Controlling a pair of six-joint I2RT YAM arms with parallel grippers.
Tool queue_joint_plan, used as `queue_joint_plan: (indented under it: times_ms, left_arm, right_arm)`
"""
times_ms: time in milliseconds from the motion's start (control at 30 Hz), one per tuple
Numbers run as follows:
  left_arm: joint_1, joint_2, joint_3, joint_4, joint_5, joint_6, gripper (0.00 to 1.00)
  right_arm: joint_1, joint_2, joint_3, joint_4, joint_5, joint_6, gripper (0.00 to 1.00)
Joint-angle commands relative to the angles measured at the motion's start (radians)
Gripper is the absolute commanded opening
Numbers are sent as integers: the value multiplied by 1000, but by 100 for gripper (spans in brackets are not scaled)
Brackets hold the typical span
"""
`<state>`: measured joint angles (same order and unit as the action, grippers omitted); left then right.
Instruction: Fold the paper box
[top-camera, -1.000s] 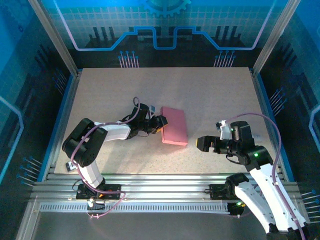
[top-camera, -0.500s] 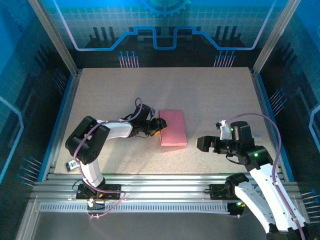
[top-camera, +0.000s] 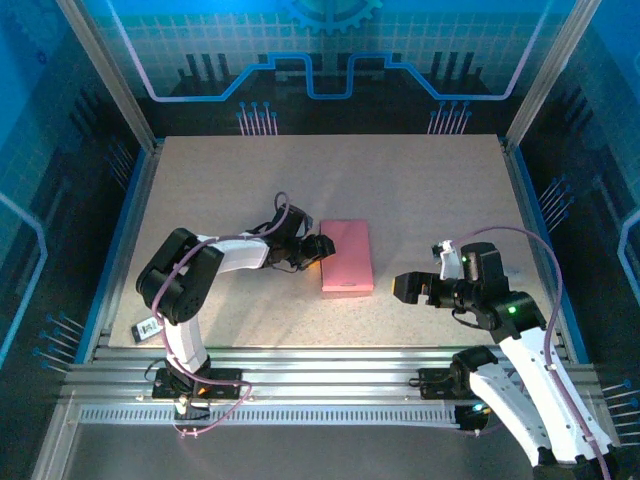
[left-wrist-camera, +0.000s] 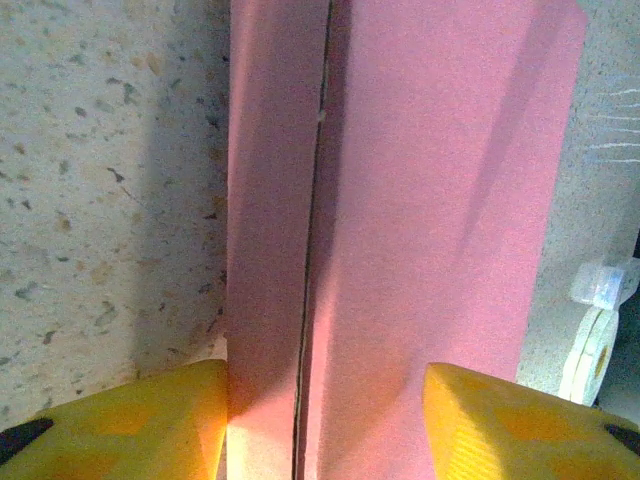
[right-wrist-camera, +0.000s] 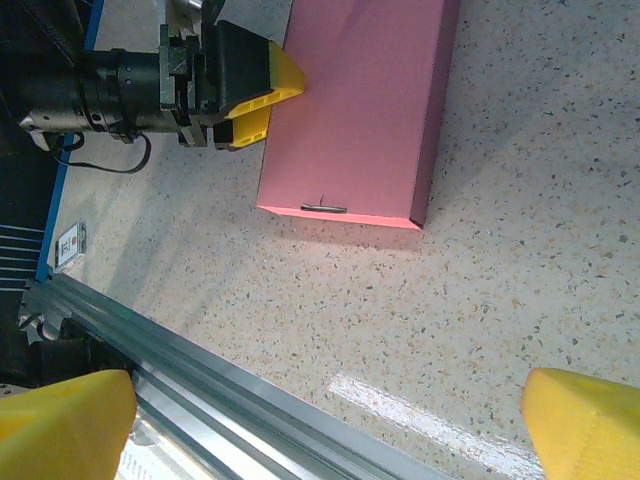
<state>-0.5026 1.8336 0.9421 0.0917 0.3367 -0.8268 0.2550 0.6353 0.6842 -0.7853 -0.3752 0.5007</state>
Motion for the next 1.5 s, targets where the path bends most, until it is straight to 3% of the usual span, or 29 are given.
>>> queue_joint_plan:
  times_ms: [0, 333, 600, 700, 800, 867, 900, 1133, 1467]
  left_arm:
    - [18, 16, 32, -35, -8, 35, 56]
    - [36, -45, 28, -96, -20, 90, 60]
    - [35, -251, -37, -218, -85, 174, 64]
    - [38, -351, -63, -274, -122, 209, 68]
    - [54, -450, -87, -322, -147, 237, 79]
    - [72, -516, -99, -358, -168, 253, 98]
    - [79, -542, -104, -373, -176, 262, 99]
    - [182, -689, -160, -422, -207, 323, 99]
    - [360, -803, -317, -274, -207, 367, 99]
  right_arm:
    - [1, 5, -2, -12, -4, -7, 100]
    - [1, 10, -3, -10, -1, -10, 100]
    - [1, 22, 3, -3, 2, -13, 100]
    - [1, 35, 5, 16, 4, -14, 100]
    - [1, 62, 14, 35, 13, -22, 100]
    - [2, 87, 26, 52, 21, -26, 100]
    - [1, 96, 29, 61, 29, -26, 100]
    - [0, 170, 59, 142, 142, -30, 100]
    - [-12, 267, 54, 302, 370, -88, 100]
